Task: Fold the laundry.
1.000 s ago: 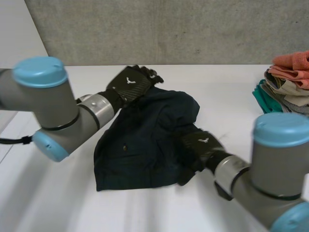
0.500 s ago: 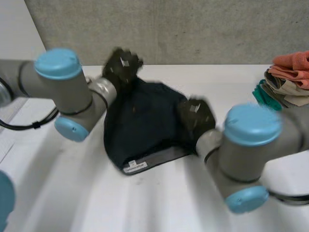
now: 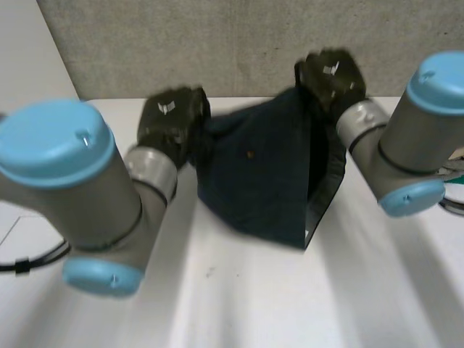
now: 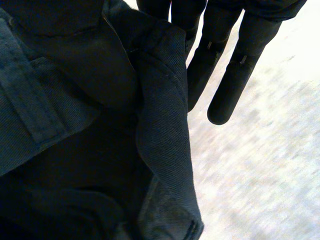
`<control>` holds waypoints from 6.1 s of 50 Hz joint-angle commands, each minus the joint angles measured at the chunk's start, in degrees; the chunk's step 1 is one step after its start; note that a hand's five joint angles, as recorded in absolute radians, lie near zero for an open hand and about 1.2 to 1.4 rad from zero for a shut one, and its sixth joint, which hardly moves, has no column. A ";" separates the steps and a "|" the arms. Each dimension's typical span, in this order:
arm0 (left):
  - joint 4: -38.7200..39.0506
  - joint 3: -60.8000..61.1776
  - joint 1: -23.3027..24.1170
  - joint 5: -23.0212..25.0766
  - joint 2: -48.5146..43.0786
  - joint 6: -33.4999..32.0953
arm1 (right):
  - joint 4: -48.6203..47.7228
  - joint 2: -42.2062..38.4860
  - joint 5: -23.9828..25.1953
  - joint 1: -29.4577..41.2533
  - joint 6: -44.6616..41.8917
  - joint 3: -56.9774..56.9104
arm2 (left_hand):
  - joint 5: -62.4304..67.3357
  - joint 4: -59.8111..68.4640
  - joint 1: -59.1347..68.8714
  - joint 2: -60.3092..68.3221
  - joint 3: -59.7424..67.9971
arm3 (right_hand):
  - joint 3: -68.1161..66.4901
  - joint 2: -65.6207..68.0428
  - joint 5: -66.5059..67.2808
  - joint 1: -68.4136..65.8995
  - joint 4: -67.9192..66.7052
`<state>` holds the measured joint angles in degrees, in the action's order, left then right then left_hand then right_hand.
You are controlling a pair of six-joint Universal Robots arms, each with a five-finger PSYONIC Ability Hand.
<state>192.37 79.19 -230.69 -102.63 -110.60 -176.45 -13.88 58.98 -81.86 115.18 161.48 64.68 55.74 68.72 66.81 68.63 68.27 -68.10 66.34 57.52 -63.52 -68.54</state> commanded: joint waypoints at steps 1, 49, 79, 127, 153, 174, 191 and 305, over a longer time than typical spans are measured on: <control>-0.59 11.68 2.17 0.32 2.84 1.11 | 4.12 -0.44 1.26 -0.31 -6.61 10.02 | -0.99 -3.97 -2.06 -3.88 -3.52 | -11.90 13.66 12.48 -16.48 -11.46; -8.41 -24.26 -16.29 37.94 -30.55 -19.19 | 5.18 3.53 -14.29 2.68 21.96 25.59 | -33.87 -36.85 -34.93 -36.76 -36.39 | 48.93 -47.18 -48.35 44.35 49.38; -9.11 -11.00 -14.09 21.42 7.04 -18.58 | 9.21 21.96 -0.77 -5.14 3.41 12.41 | 14.26 11.28 13.19 11.37 11.73 | -11.90 13.66 12.48 -16.48 -11.46; 22.72 -24.36 -17.34 17.02 3.36 -14.45 | -16.01 9.92 -6.56 -2.07 3.41 -8.78 | 14.26 11.28 13.19 11.37 11.73 | -11.90 13.66 12.48 -16.48 -11.46; -0.76 3.16 -8.91 17.02 -7.61 11.47 | 2.63 14.15 -2.52 0.22 0.16 4.84 | -23.92 -26.90 -24.99 -26.81 -26.45 | -11.90 13.66 12.48 -16.48 -11.46; 0.81 6.68 -4.07 16.76 -7.00 21.05 | 7.82 17.66 -7.17 9.97 -0.99 3.52 | -36.01 -38.99 -37.07 -38.89 -38.53 | -11.90 13.66 12.48 -16.48 -11.46; 2.31 -1.14 -3.81 12.72 -14.99 21.50 | 8.96 22.32 -8.14 14.72 -0.37 5.99 | -35.69 -38.66 -36.75 -38.57 -38.21 | -11.90 13.66 12.48 -16.48 -11.46; 3.63 26.37 -10.22 6.91 8.03 -21.04 | -1.41 10.55 4.07 -2.07 -5.65 37.80 | -26.26 -29.24 -27.33 -29.15 -28.79 | -11.90 13.66 12.48 -16.48 -11.46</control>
<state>196.26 105.13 -240.70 -96.21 -104.10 -197.34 -15.08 68.18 -80.27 113.01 155.70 99.71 25.81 35.98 36.04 36.39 36.38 -69.01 68.50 57.89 -64.56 -68.83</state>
